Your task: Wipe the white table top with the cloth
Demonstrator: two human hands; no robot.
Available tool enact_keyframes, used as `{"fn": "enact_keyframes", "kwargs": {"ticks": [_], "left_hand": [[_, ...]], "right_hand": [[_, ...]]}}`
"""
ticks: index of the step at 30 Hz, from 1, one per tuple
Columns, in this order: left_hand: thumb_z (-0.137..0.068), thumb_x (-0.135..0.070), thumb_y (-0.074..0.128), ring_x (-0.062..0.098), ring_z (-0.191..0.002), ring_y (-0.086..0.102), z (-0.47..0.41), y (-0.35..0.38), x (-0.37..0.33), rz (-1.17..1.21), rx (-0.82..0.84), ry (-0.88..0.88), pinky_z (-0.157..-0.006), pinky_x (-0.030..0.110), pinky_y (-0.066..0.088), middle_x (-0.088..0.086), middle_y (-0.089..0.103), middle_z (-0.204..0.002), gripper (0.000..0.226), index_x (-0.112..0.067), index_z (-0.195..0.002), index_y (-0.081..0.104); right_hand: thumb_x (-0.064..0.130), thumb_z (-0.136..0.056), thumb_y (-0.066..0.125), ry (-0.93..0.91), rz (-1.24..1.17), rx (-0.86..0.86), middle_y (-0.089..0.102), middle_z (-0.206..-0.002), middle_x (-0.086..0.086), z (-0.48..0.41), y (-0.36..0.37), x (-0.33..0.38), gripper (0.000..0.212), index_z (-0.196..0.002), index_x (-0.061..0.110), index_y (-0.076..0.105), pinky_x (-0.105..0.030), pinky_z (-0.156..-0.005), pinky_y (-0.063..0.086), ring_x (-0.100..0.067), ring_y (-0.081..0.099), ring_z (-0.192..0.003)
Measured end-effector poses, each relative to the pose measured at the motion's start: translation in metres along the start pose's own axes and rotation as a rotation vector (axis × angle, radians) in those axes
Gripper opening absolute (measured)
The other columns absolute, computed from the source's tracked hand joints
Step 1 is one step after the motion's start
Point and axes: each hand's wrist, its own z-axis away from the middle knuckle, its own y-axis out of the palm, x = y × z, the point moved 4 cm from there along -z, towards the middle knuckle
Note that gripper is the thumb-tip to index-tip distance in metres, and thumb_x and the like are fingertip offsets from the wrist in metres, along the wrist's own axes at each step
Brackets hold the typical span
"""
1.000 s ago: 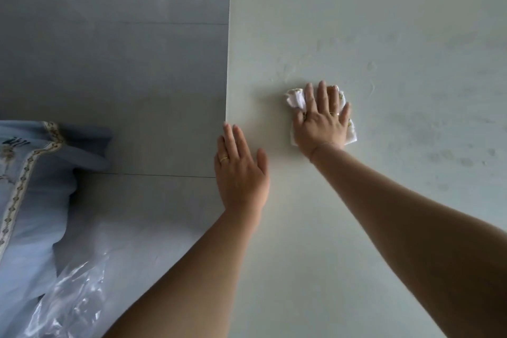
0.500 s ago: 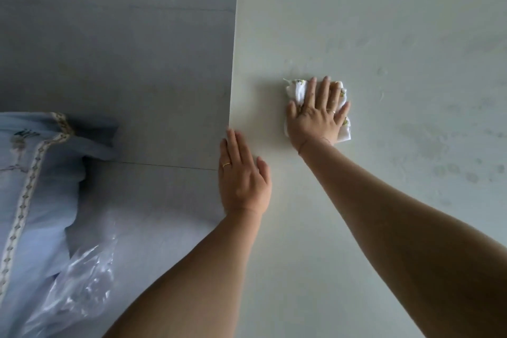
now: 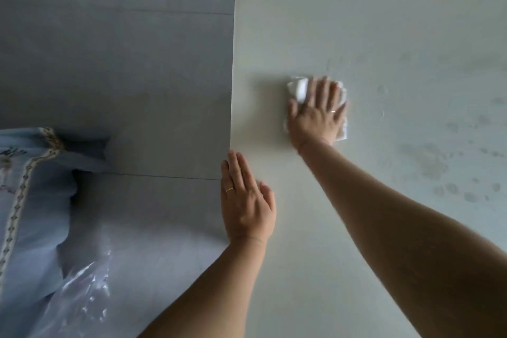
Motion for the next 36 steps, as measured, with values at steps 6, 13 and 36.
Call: {"fn": "enact_keyframes", "kwargs": {"ticks": [6, 13, 36], "left_hand": [[-0.088, -0.025, 0.034, 0.038, -0.135, 0.036, -0.001, 0.001, 0.0, -0.014, 0.009, 0.007, -0.111, 0.043, 0.032, 0.02, 0.031, -0.15, 0.062, 0.005, -0.142, 0.03], [-0.088, -0.031, 0.029, 0.037, -0.138, 0.03, -0.001, 0.007, 0.002, -0.109, 0.01, 0.014, -0.113, 0.045, 0.027, 0.019, 0.022, -0.154, 0.065, 0.003, -0.144, 0.027], [-0.09, -0.05, 0.026, 0.032, -0.144, 0.015, -0.111, 0.007, -0.041, -0.188, -0.013, 0.225, -0.118, 0.043, 0.012, 0.022, 0.021, -0.154, 0.077, 0.002, -0.147, 0.018]], "right_hand": [[0.05, -0.096, 0.027, -0.684, 0.13, 0.116, 0.007, -0.159, 0.003, 0.037, 0.019, 0.061, 0.06, -0.15, 0.029, 0.012, -0.043, -0.116, -0.007, -0.019, -0.002, -0.147], [0.043, -0.096, 0.026, -0.04, 0.018, -0.028, 0.003, -0.16, 0.001, -0.046, -0.011, -0.014, 0.059, -0.15, 0.028, 0.011, -0.046, -0.117, -0.006, -0.02, -0.005, -0.146], [0.049, -0.097, 0.02, -0.571, 0.023, 0.132, 0.002, -0.159, 0.005, -0.046, 0.01, 0.073, 0.056, -0.149, 0.031, 0.012, -0.041, -0.114, -0.013, -0.017, -0.008, -0.146]]}}
